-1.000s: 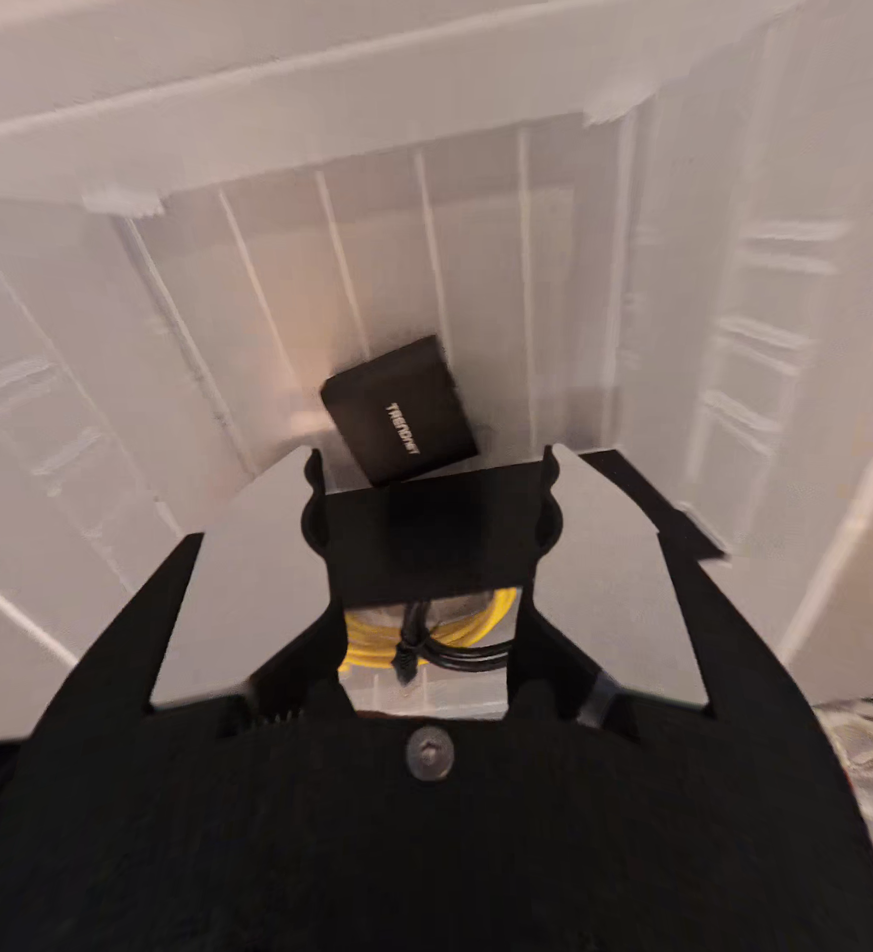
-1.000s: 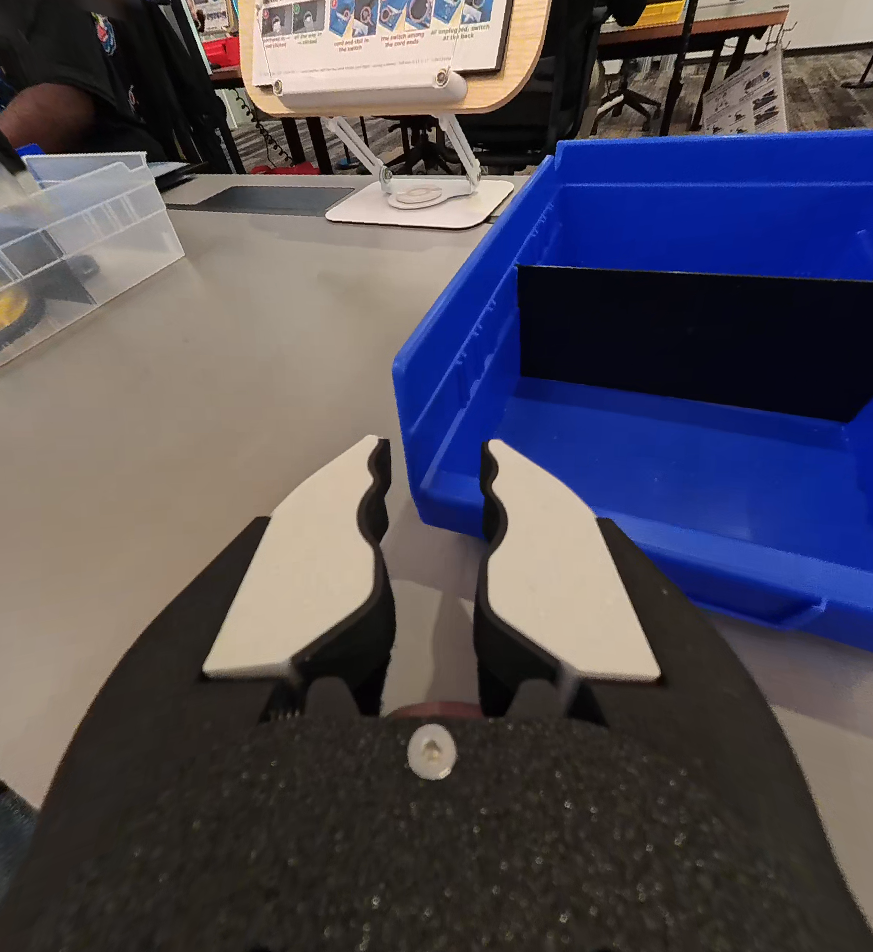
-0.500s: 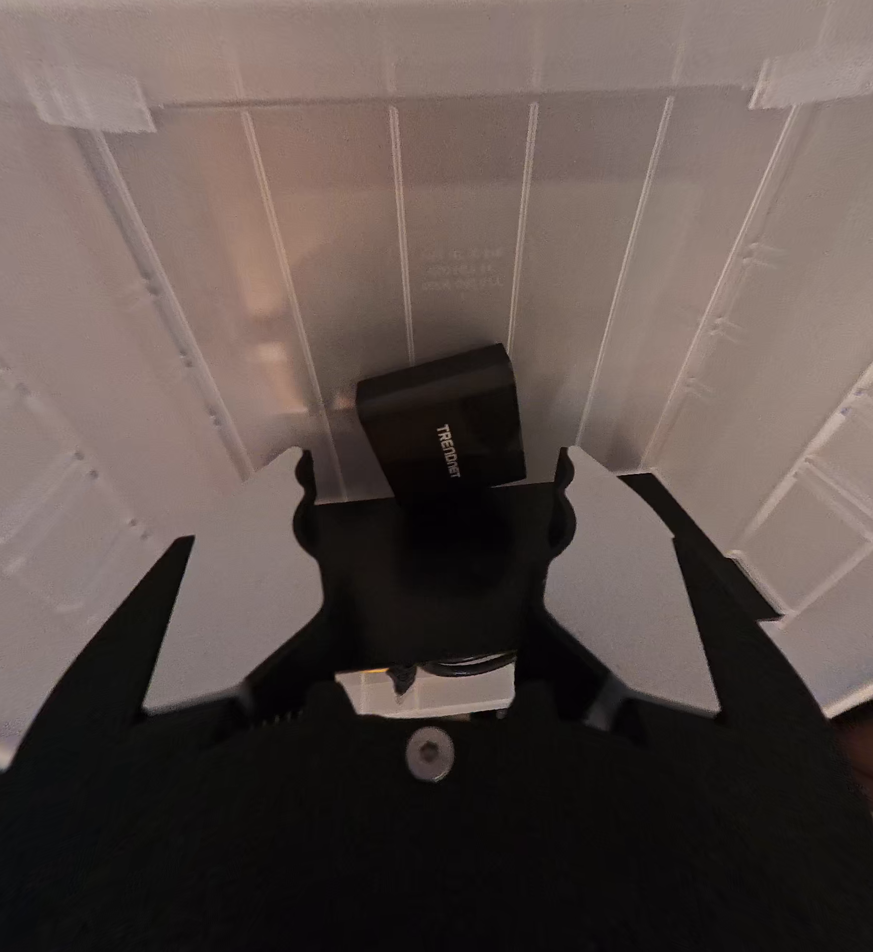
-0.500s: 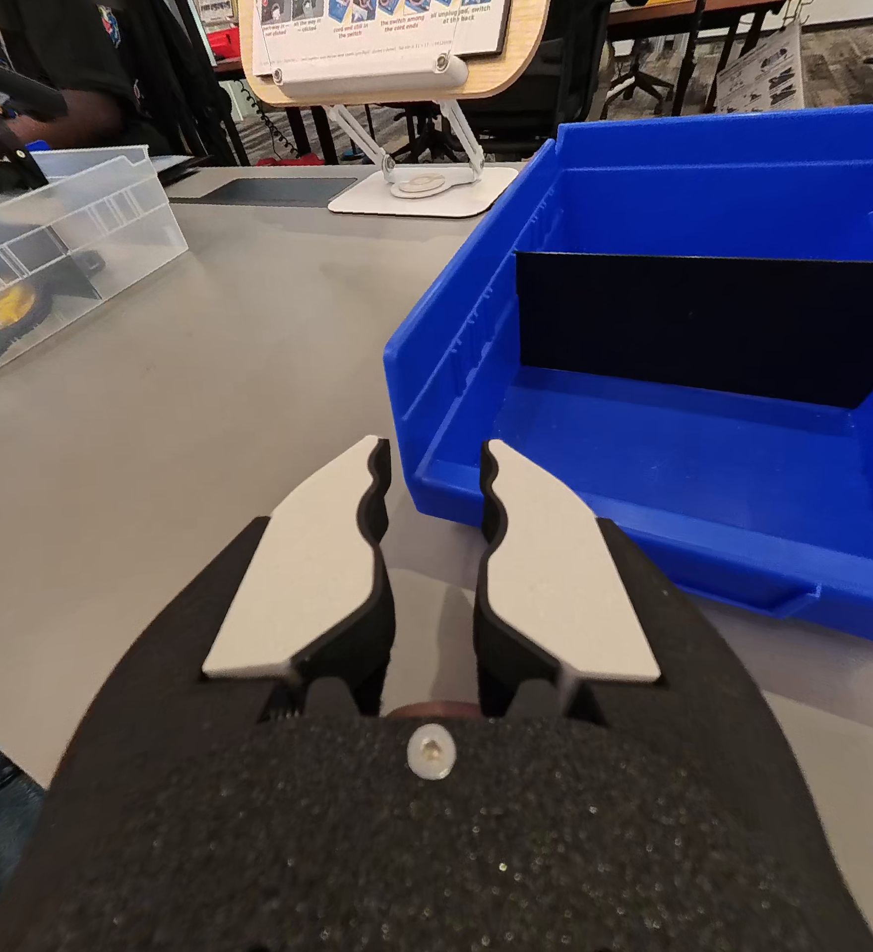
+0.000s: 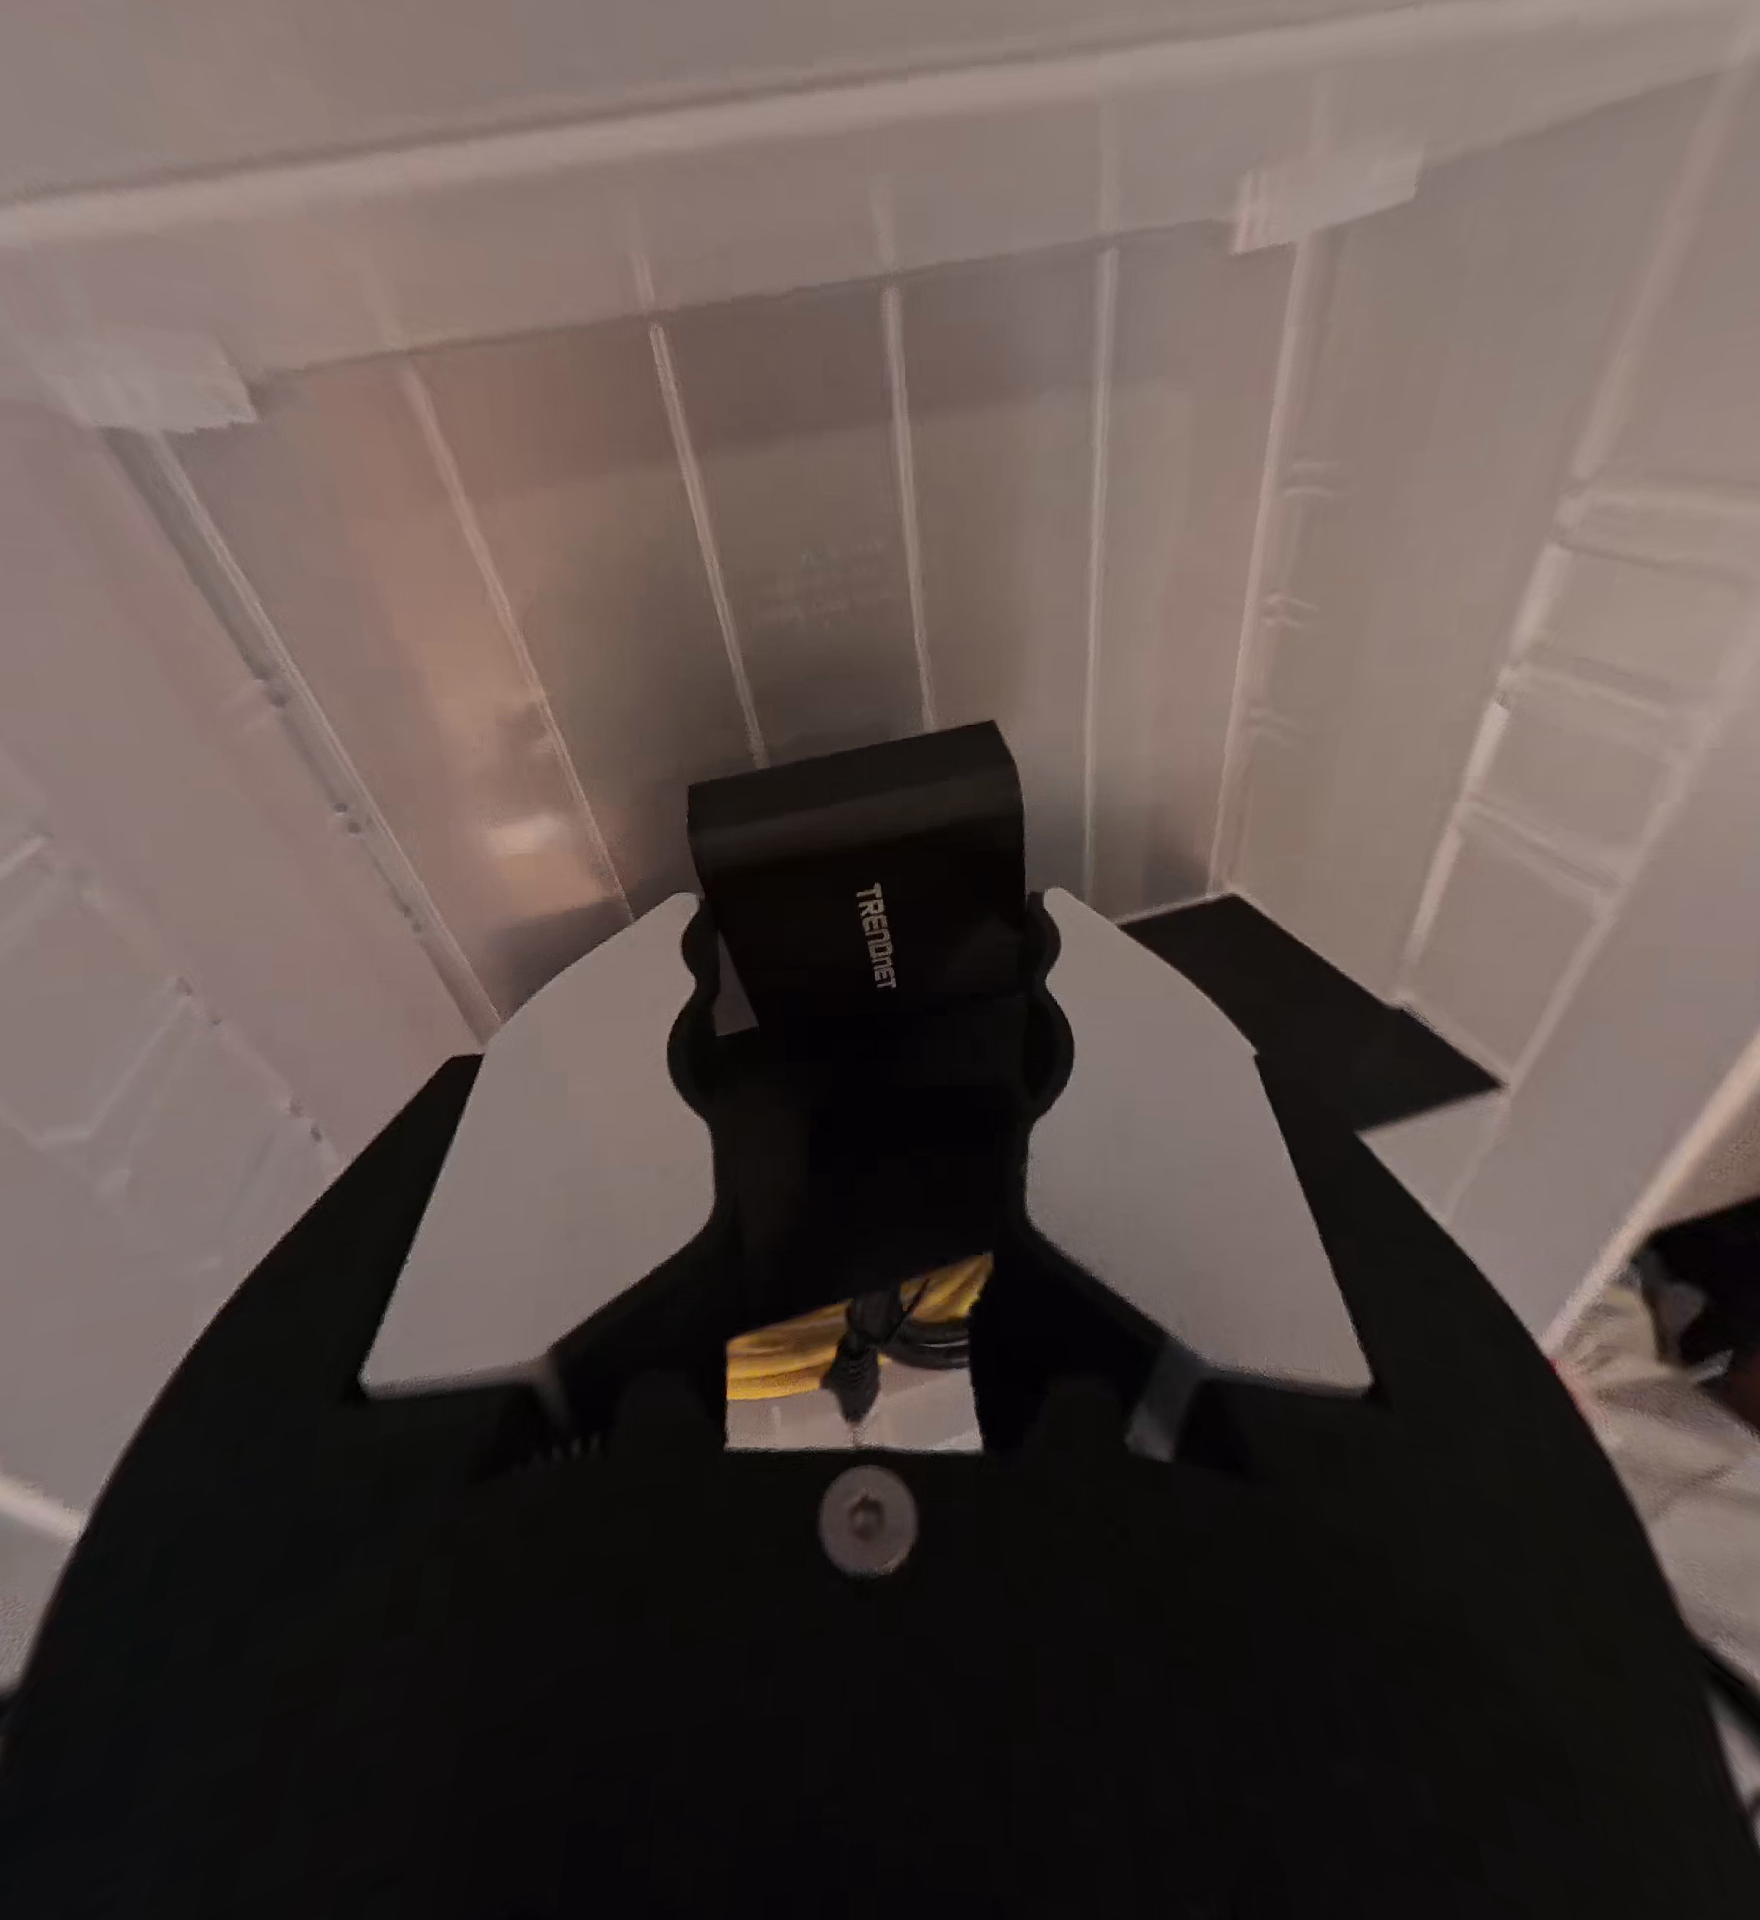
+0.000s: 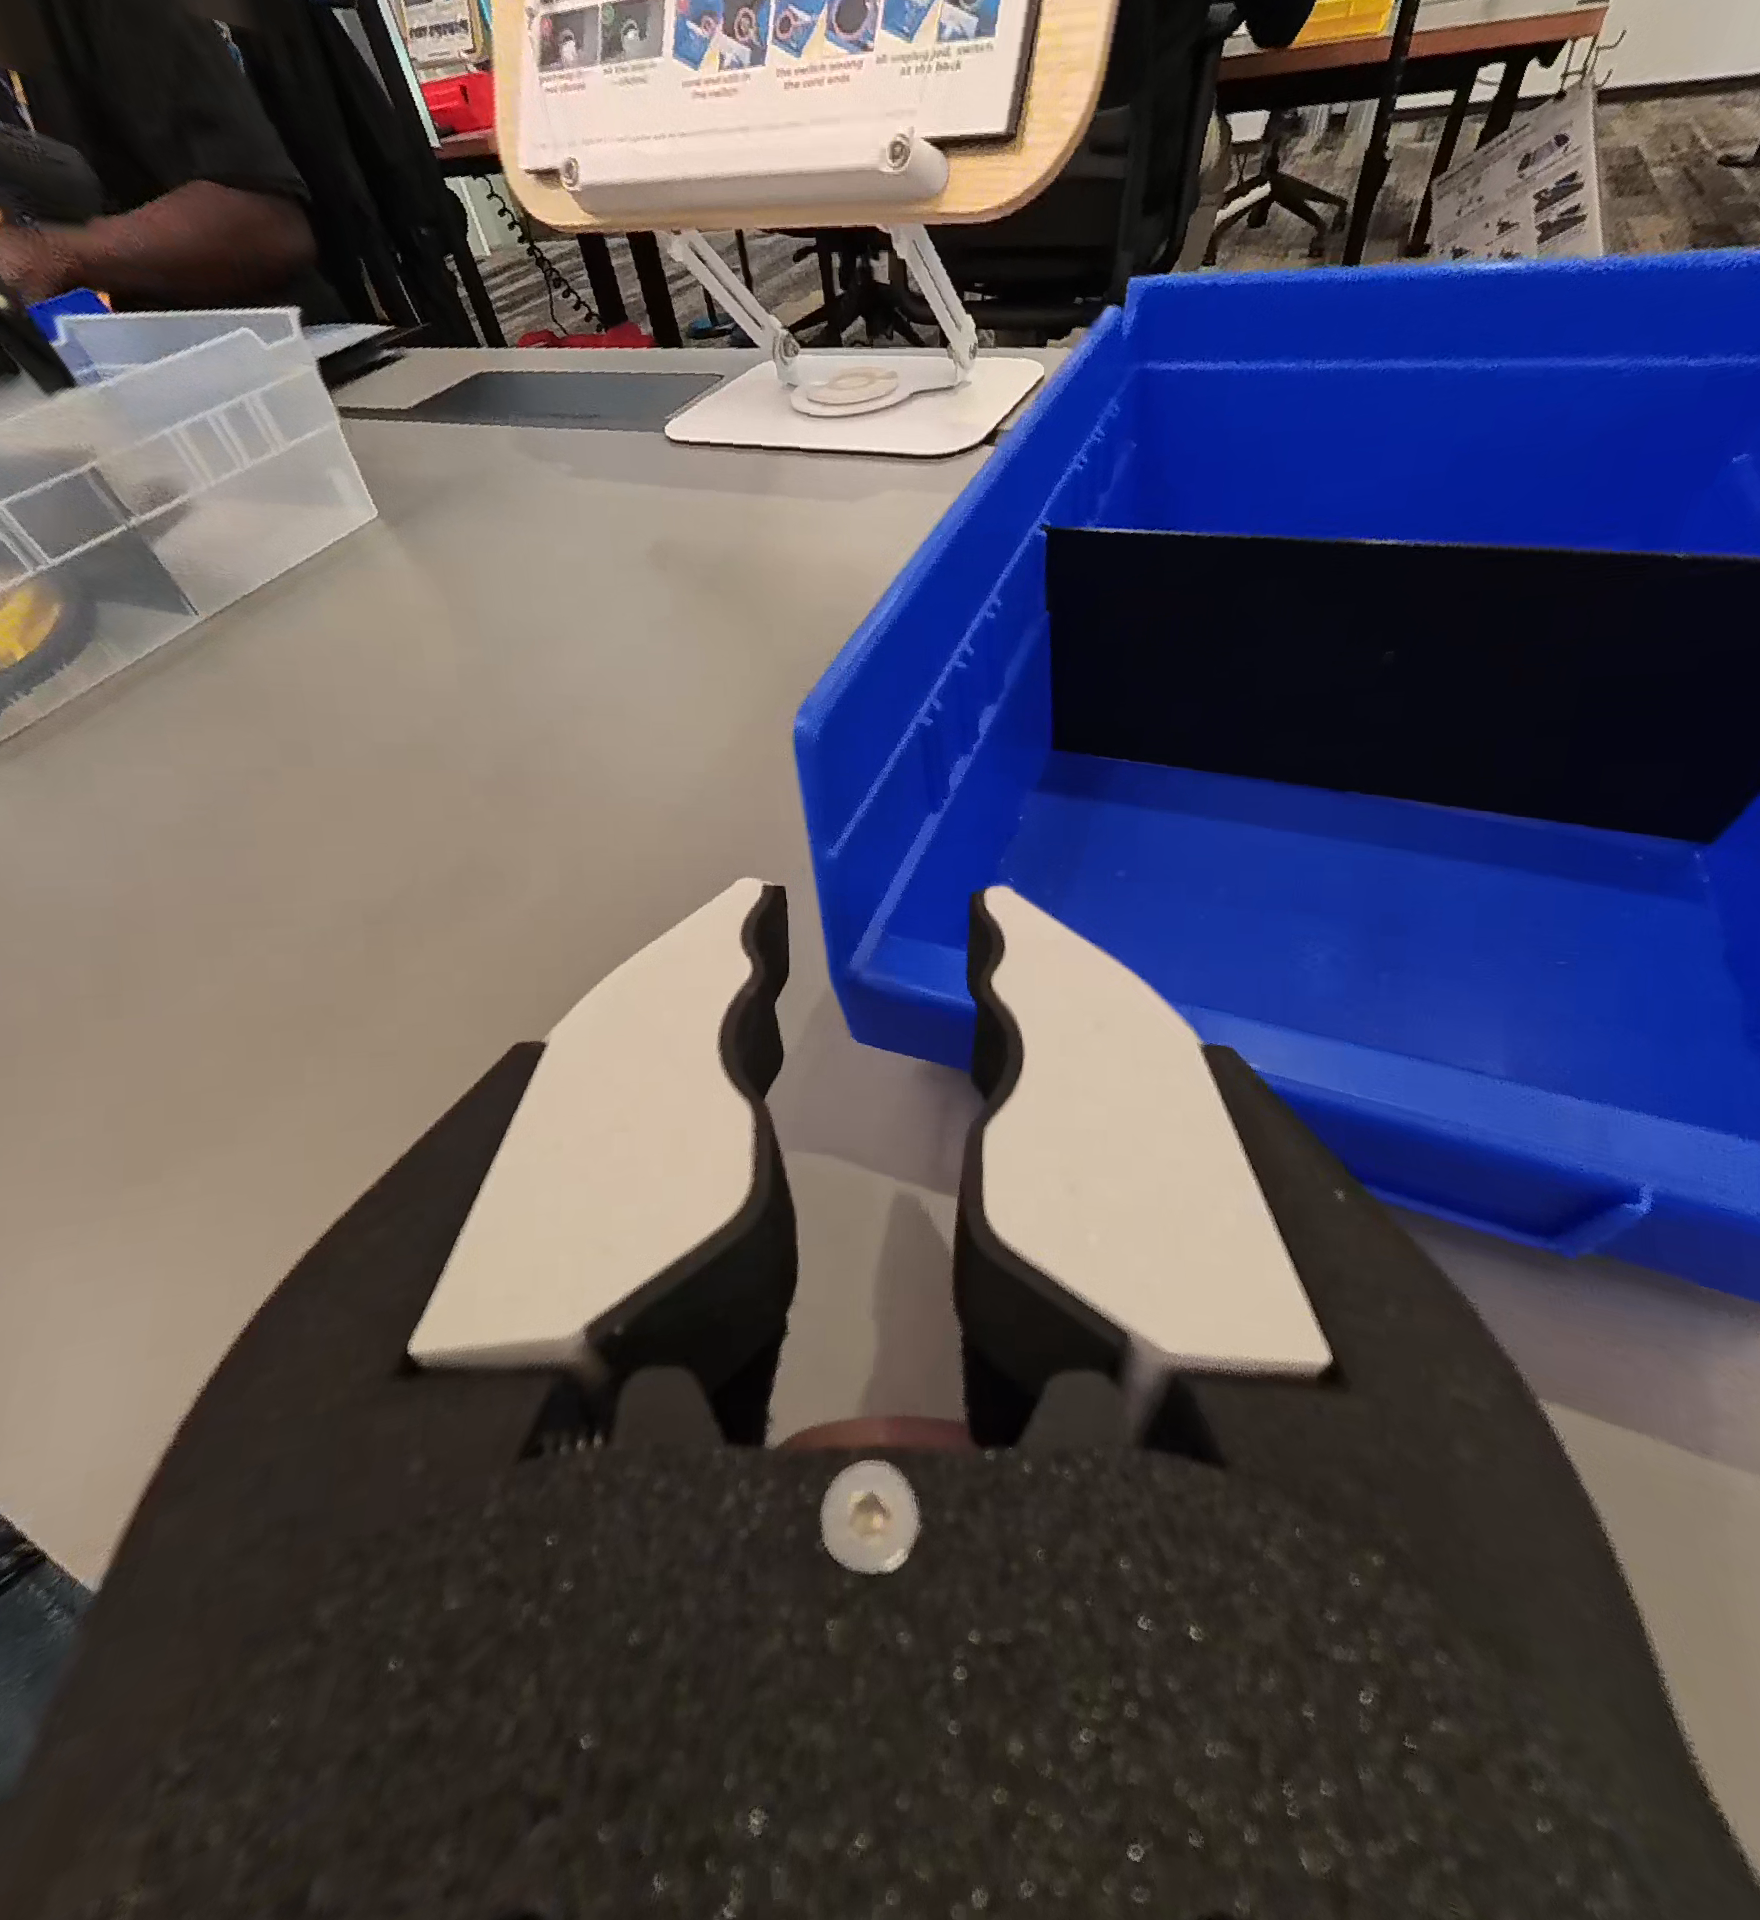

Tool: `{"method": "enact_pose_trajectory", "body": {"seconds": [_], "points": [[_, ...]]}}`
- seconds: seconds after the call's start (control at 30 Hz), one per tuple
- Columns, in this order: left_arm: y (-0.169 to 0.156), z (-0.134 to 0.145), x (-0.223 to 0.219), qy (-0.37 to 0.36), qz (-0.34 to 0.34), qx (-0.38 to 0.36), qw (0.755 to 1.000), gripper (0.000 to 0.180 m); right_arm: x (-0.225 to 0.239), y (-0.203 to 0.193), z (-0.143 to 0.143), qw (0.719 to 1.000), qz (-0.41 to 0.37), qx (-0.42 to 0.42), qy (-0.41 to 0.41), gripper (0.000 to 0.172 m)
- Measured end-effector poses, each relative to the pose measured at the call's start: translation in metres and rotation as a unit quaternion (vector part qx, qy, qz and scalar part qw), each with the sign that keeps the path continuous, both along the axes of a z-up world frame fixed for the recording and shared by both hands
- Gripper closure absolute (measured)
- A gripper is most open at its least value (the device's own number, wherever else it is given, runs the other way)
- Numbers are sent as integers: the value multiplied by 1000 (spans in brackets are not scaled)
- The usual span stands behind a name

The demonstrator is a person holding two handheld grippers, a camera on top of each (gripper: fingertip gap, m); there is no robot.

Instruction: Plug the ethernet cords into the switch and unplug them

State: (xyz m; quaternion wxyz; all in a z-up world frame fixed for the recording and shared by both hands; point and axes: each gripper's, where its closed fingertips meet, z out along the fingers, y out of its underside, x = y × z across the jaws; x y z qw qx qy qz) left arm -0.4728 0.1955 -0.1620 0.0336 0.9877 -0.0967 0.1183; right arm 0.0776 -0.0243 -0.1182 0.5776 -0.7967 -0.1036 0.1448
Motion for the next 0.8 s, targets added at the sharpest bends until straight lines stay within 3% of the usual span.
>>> {"method": "enact_pose_trajectory", "body": {"seconds": [0.1, 0.17, 0.23, 0.33, 0.4, 0.53, 0.7, 0.8], "points": [[4, 22, -1, -36, -49, 60, 996, 125, -6, -1, 6, 999, 15, 21, -20, 139], [0, 38, 5, -97, -62, 73, 991, 125, -13, -2, 13, 997, 33, 48, -43, 138], [-11, 58, 16, -155, -118, 96, 976, 126, -28, -1, 27, 994, 69, 74, -38, 138], [-42, 97, 50, -235, -246, 123, 932, 126, -63, 3, 57, 984, 153, 86, 19, 135], [-62, 119, 75, -264, -297, 113, 911, 126, -98, 5, 80, 965, 235, 112, 17, 134], [-111, 153, 129, -298, -407, 67, 861, 126, -179, 4, 98, 898, 423, 108, -54, 125], [-177, 177, 202, -352, -524, 5, 776, 126, -249, 11, 122, 847, 504, 135, -106, 121], [-208, 178, 233, -376, -567, -34, 732, 126, -270, 16, 132, 834, 500, 187, -142, 121]]}}
